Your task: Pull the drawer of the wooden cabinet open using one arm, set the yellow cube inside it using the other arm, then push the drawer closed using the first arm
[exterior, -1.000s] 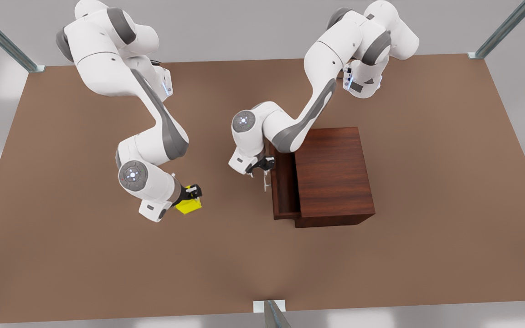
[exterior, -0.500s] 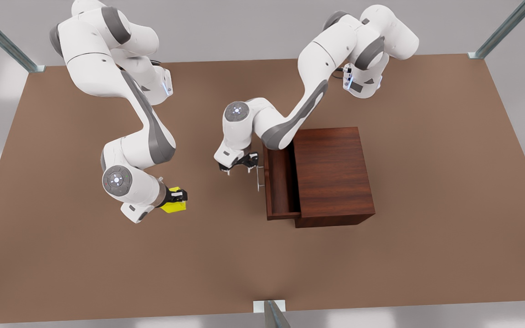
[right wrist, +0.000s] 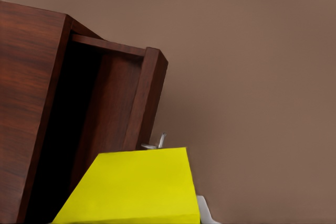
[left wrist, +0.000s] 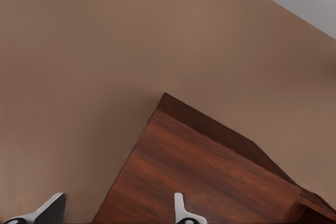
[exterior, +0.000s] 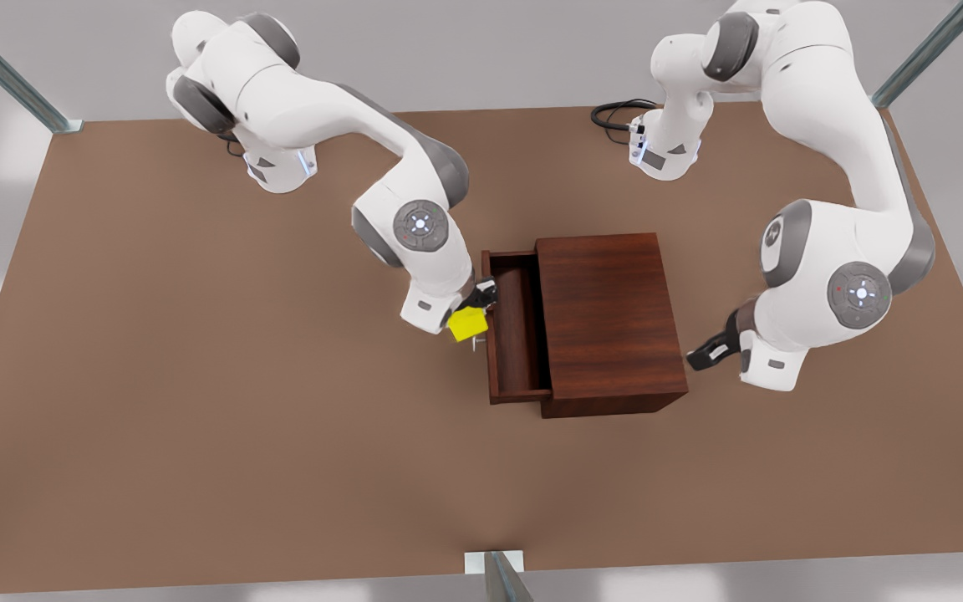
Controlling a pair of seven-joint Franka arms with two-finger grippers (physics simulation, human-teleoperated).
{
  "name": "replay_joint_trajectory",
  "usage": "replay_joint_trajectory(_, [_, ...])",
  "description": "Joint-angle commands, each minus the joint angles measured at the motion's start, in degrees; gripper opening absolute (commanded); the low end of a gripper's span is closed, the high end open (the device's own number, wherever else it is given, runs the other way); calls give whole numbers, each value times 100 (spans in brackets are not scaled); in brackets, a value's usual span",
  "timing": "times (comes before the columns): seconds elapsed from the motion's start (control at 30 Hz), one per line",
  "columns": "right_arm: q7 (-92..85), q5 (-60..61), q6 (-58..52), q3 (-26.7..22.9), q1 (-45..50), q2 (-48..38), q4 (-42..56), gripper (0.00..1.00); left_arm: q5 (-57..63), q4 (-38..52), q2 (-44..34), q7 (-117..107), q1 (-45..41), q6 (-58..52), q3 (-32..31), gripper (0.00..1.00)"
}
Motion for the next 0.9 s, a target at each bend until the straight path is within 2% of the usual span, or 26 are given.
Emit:
replay_joint_trajectory(0.0, [3098, -115, -59, -14, 191, 242, 276, 62, 148, 3, -25, 3297, 21, -861, 120, 100])
replay_joint_trajectory(0.17, [3705, -115, 20, -23, 613, 813, 742, 62, 271, 3, -122, 3262, 153, -949, 147, 100])
replay_joint_trajectory(0.33, [3846, -115, 46, -14, 762, 980, 795, 62, 262, 3, -201, 3253, 153, -1125, 147, 100])
replay_joint_trajectory(0.37, [3846, -115, 38, -23, 771, 1015, 795, 92, 262, 3, -201, 3253, 162, -1134, 147, 100])
replay_joint_trajectory(0.4, [3819, -115, 20, -23, 762, 1007, 795, 100, 262, 3, -201, 3253, 153, -1142, 147, 100])
replay_joint_trajectory(0.53, [3591, -159, -94, -49, 674, 919, 786, 100, 245, 3, -201, 3253, 153, -1151, 155, 100])
replay_joint_trajectory(0.57, [3091, -317, -147, 21, 271, 560, 672, 100, 245, 3, -201, 2981, 100, -1134, 129, 100])
replay_joint_trajectory(0.63, [1413, -326, -1052, 56, -793, -487, 400, 100, -124, 3, -201, 1506, -40, -1090, -205, 100])
replay_joint_trajectory(0.67, [736, -326, -1271, 56, -1267, -882, 250, 100, -247, 3, -201, 486, -84, -1046, -565, 100])
replay_joint_trajectory(0.73, [-900, -299, -1377, 39, -2313, -2015, -689, 100, -283, 3, -201, -1816, -58, -475, -1716, 99])
replay_joint_trajectory(0.77, [-1620, -282, -1254, -461, -2358, -2596, -1410, 100, -291, 3, -192, -2985, -67, 78, -2138, 97])
replay_joint_trajectory(0.8, [-2156, -63, -1114, -1103, -2375, -3088, -2262, 100, -599, -6, -139, -4313, -111, 869, -2323, 86])
replay_joint_trajectory(0.83, [-2632, 87, -982, -1376, -2358, -3063, -2325, 100, -687, -15, -78, -5402, -295, 1414, -2306, 62])
replay_joint_trajectory(0.87, [-2632, 96, -842, -1368, -2358, -2835, -2334, 100, -704, -33, 45, -6466, -409, 2020, -2314, 41])
